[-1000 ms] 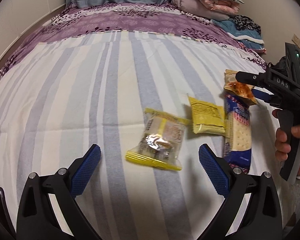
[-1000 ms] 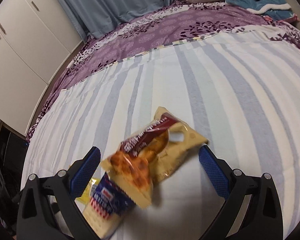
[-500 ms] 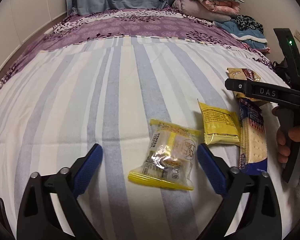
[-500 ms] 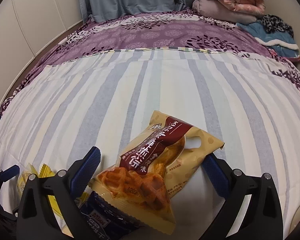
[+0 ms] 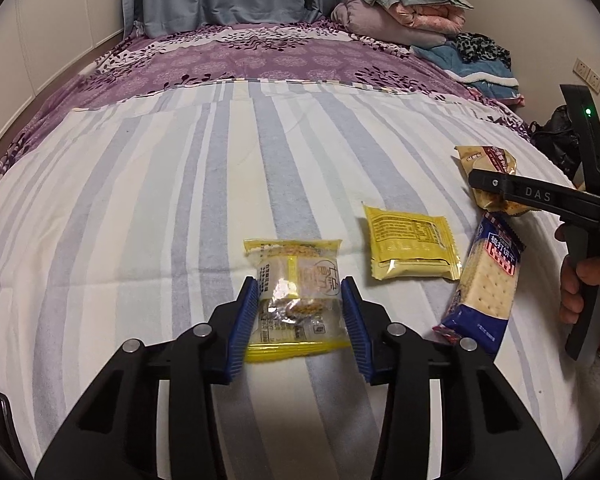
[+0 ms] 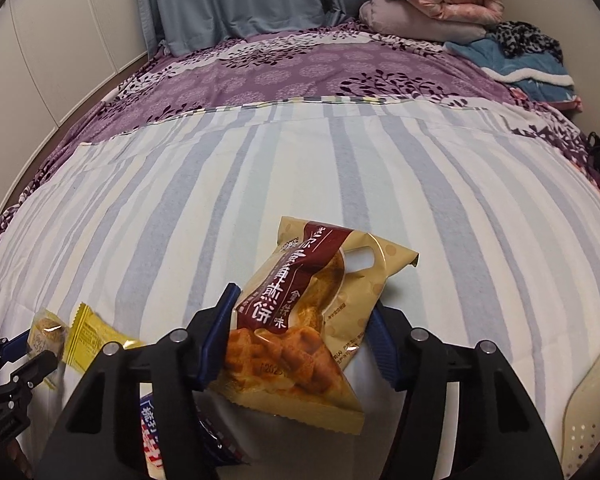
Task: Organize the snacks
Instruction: 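Carry the gold pastry bag into the cream basket and open the right gripper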
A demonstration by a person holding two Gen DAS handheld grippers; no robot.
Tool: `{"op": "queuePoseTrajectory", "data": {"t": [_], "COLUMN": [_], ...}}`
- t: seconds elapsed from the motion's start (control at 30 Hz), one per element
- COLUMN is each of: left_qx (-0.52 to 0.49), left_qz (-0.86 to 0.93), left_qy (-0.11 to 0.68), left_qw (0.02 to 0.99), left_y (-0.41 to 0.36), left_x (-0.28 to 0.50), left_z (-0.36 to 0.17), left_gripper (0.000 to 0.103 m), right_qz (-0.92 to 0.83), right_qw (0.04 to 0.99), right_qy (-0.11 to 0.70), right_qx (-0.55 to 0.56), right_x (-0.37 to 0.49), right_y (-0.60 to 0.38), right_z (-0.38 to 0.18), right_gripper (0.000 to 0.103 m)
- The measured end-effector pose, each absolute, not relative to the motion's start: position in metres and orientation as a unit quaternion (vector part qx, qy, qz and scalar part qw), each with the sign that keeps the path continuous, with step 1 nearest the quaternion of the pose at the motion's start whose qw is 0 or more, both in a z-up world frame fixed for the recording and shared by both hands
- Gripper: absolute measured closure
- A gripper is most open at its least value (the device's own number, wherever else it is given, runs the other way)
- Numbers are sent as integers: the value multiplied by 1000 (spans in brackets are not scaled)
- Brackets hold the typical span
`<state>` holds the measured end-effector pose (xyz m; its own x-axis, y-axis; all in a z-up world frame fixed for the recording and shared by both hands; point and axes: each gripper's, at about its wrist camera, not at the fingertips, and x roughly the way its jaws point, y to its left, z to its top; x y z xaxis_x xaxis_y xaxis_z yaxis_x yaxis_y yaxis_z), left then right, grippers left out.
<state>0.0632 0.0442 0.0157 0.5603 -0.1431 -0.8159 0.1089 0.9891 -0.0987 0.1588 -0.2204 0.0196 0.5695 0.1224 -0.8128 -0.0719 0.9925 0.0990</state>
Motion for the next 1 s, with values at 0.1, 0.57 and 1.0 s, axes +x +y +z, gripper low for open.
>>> {"op": "queuePoseTrajectory", "data": {"t": [0.1,0.57,1.0], "left_qx": [-30,-33,-28], "left_qz": [-78,-78,-71], "left_qy": [466,446,468], "left_qw": [881,891,881], "left_y": [46,52,48], "left_x": [60,41,52], "left_z": [17,41,9], "left_gripper": [60,64,58], "right_qz": [54,56,58], "right_qw": [888,908,912], "right_qy": [455,409,399], "right_qx": [36,70,72], "right_x": [146,97,65], "right_y": [-230,-255,-260], "right_z": [26,70,84], "right_gripper": [47,47,47]}}
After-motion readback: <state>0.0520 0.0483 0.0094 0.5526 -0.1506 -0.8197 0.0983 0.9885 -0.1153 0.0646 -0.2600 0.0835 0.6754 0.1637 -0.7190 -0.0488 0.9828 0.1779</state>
